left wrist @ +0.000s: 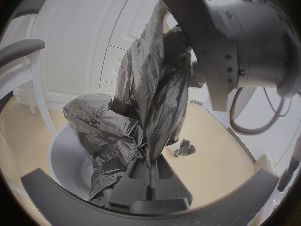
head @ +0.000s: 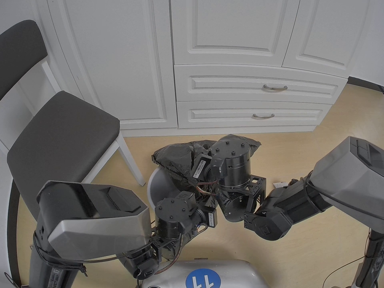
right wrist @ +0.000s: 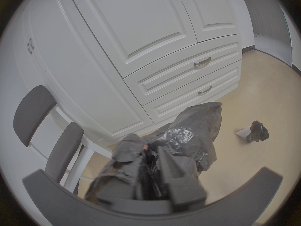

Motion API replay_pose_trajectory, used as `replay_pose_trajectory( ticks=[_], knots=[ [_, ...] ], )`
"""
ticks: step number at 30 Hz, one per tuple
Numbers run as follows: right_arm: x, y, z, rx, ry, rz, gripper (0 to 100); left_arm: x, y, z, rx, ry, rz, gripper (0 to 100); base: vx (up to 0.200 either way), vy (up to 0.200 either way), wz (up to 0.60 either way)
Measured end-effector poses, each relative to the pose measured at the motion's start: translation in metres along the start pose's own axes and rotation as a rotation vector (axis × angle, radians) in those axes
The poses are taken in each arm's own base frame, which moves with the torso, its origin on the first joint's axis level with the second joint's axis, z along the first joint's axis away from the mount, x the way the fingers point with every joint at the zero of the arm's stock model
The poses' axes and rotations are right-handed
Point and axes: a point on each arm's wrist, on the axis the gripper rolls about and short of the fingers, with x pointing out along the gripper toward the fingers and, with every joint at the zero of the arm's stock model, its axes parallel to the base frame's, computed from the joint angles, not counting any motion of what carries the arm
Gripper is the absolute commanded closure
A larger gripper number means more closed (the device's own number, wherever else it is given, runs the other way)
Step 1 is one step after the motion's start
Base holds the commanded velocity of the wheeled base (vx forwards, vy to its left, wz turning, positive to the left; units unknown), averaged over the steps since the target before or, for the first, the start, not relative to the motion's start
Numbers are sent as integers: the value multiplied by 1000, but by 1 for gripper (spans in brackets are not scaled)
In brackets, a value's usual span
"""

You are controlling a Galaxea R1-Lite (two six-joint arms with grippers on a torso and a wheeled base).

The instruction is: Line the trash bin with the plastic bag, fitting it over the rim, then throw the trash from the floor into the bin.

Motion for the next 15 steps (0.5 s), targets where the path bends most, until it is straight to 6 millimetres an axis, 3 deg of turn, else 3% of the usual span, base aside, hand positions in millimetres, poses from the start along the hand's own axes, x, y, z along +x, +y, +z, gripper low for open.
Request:
replay_pose_trajectory(
  ticks=[15],
  knots=[
    [-5,-10,22,-24,-19,-16,0,-17,8,19,-5,14,-61,100,0,0,0]
  ],
)
